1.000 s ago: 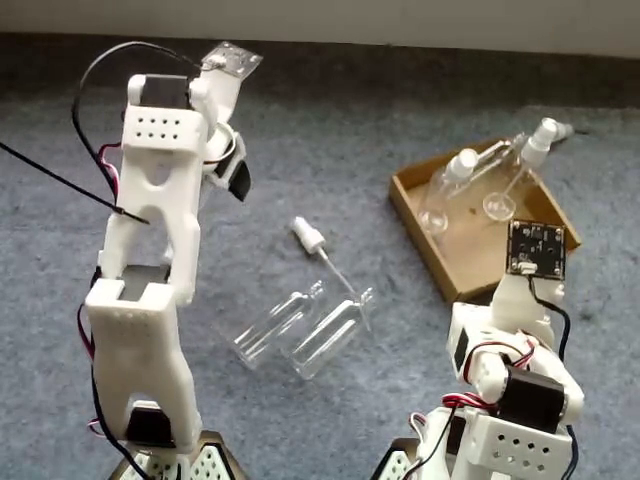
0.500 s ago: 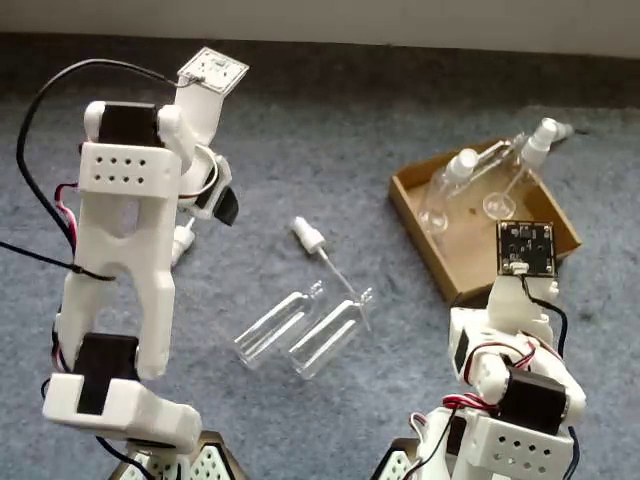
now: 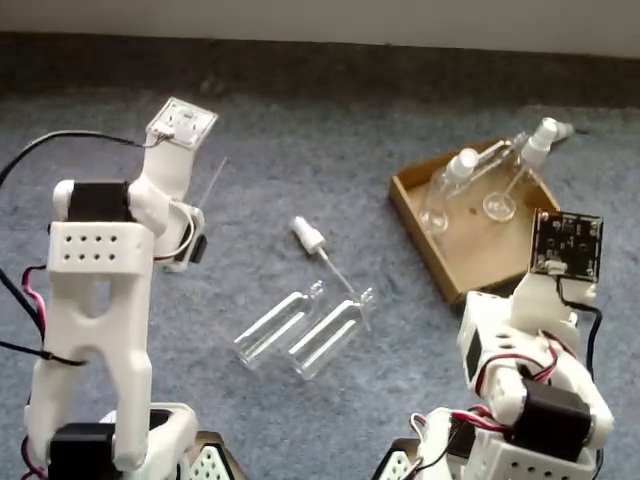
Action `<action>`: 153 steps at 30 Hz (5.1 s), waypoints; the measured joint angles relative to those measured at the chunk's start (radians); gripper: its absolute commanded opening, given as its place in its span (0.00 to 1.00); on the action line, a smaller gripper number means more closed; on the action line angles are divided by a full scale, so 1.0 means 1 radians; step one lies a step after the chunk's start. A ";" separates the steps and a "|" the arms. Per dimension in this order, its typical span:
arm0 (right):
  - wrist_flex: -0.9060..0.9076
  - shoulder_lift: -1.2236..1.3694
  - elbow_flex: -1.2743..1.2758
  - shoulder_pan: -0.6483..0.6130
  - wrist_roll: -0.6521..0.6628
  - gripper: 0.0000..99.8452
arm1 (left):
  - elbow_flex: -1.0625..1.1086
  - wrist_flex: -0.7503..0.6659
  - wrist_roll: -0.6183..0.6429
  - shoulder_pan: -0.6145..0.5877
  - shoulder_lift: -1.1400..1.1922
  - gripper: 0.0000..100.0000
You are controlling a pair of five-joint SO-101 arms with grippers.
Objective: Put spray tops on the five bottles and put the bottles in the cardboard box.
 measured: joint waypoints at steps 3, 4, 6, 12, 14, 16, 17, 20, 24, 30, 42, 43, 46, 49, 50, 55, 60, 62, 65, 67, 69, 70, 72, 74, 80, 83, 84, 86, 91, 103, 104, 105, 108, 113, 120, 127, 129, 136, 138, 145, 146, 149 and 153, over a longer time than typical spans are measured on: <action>0.044 0.115 -0.083 -0.009 -0.026 0.26 | 0.146 -0.094 0.000 -0.040 -0.068 0.13; 0.055 0.153 -0.104 -0.031 -0.031 0.26 | 0.198 -0.126 0.000 -0.043 -0.091 0.13; 0.078 0.230 -0.144 -0.100 -0.034 0.26 | 0.302 -0.184 0.000 -0.043 -0.133 0.13; 0.118 0.379 -0.180 -0.364 -0.155 0.26 | 0.496 -0.302 0.049 -0.043 -0.261 0.06; 0.118 0.414 -0.195 -0.439 -0.233 0.26 | 0.531 -0.313 0.110 -0.043 -0.302 0.06; 0.118 0.440 -0.207 -0.520 -0.318 0.26 | 0.548 -0.318 0.166 -0.043 -0.342 0.05; 0.121 0.450 -0.207 -0.555 -0.361 0.26 | 0.562 -0.319 0.187 -0.043 -0.364 0.05; 0.124 0.456 -0.207 -0.624 -0.463 0.26 | 0.598 -0.321 0.215 -0.043 -0.423 0.05; 0.123 0.460 -0.196 -0.710 -0.496 0.26 | 0.689 -0.362 0.224 -0.043 -0.506 0.05; -0.041 0.462 -0.084 -0.752 -0.620 0.26 | 0.865 -0.468 0.224 -0.077 -0.698 0.05; -0.261 0.468 0.140 -0.756 -0.884 0.26 | 0.993 -0.474 0.224 -0.103 -1.028 0.05; -0.292 0.468 0.166 -0.756 -0.884 0.26 | 0.993 -0.474 0.224 -0.101 -1.036 0.05; -0.384 0.468 0.235 -0.756 -0.884 0.26 | 0.996 -0.474 0.224 -0.101 -1.042 0.05; -0.436 0.468 0.290 -0.775 -0.884 0.26 | 0.996 -0.474 0.224 -0.101 -1.042 0.05; -0.440 0.468 0.301 -0.792 -0.884 0.26 | 0.996 -0.474 0.224 -0.101 -1.042 0.05; -0.456 0.468 0.325 -0.876 -0.885 0.26 | 0.996 -0.474 0.224 -0.101 -1.042 0.05; -0.552 0.468 0.325 -0.884 -0.885 0.26 | 0.996 -0.474 0.224 -0.101 -1.042 0.05; -0.566 0.468 0.325 -0.888 -0.898 0.26 | 1.000 -0.474 0.224 -0.101 -1.042 0.05; -0.569 0.468 0.325 -0.888 -0.939 0.26 | 1.011 -0.474 0.224 -0.101 -1.042 0.05; -0.572 0.468 0.334 -0.888 -0.947 0.26 | 1.011 -0.474 0.224 -0.101 -1.046 0.05; -0.572 0.468 0.368 -0.890 -0.951 0.26 | 1.011 -0.474 0.224 -0.101 -1.048 0.05; -0.572 0.468 0.390 -0.895 -0.951 0.26 | 1.011 -0.474 0.224 -0.101 -1.049 0.05; -0.572 0.468 0.430 -0.908 -0.953 0.26 | 1.011 -0.474 0.224 -0.101 -1.051 0.05; -0.577 0.466 0.443 -0.930 -0.954 0.26 | 1.011 -0.474 0.224 -0.101 -1.051 0.05; -0.649 0.468 0.456 -0.947 -0.954 0.26 | 1.011 -0.474 0.224 -0.101 -1.051 0.05; -0.698 0.468 0.456 -0.951 -0.954 0.26 | 1.011 -0.474 0.224 -0.101 -1.051 0.05; -0.701 0.468 0.456 -0.951 -0.954 0.26 | 1.011 -0.474 0.224 -0.101 -1.051 0.05; -0.707 0.468 0.456 -0.951 -0.953 0.26 | 1.011 -0.474 0.224 -0.101 -1.051 0.05; -0.712 0.479 0.483 -0.951 -0.905 0.26 | 1.011 -0.474 0.224 -0.101 -1.051 0.05; -0.755 0.818 0.434 -0.928 -0.899 0.26 | 1.011 -0.474 0.224 -0.101 -1.051 0.05; -0.755 0.824 0.430 -0.921 -0.896 0.26 | 1.011 -0.474 0.224 -0.101 -1.051 0.05; -0.755 0.825 0.428 -0.911 -0.895 0.26 | 1.011 -0.474 0.224 -0.101 -1.051 0.05; -0.750 0.818 0.428 -0.896 -0.895 0.26 | 1.011 -0.474 0.224 -0.101 -1.051 0.05; -0.618 0.717 0.431 -0.884 -0.787 0.23 | 1.011 -0.474 0.224 -0.101 -1.051 0.05; -0.511 0.505 0.431 -0.813 -0.594 0.00 | 1.033 -0.477 0.224 -0.101 -1.051 0.05; -0.500 0.331 0.431 -0.631 -0.316 0.01 | 1.034 -0.480 0.224 -0.101 -1.051 0.05; -0.486 0.301 0.433 -0.600 -0.236 0.01 | 1.034 -0.480 0.224 -0.101 -1.051 0.05; -0.470 0.267 0.525 -0.517 0.121 0.01 | 1.034 -0.480 0.224 -0.101 -1.051 0.05; -0.474 0.267 0.551 -0.476 0.196 0.01 | 1.034 -0.480 0.224 -0.101 -1.051 0.05; -0.493 0.327 0.569 -0.350 0.242 0.02 | 1.034 -0.480 0.224 -0.101 -1.051 0.05; -0.486 0.361 0.562 -0.354 0.256 0.02 | 1.034 -0.480 0.224 -0.101 -1.051 0.05; -0.476 0.483 0.506 -0.356 0.288 0.02 | 1.034 -0.480 0.224 -0.101 -1.051 0.05; -0.473 0.626 0.430 -0.356 0.293 0.08 | 1.034 -0.480 0.224 -0.101 -1.051 0.05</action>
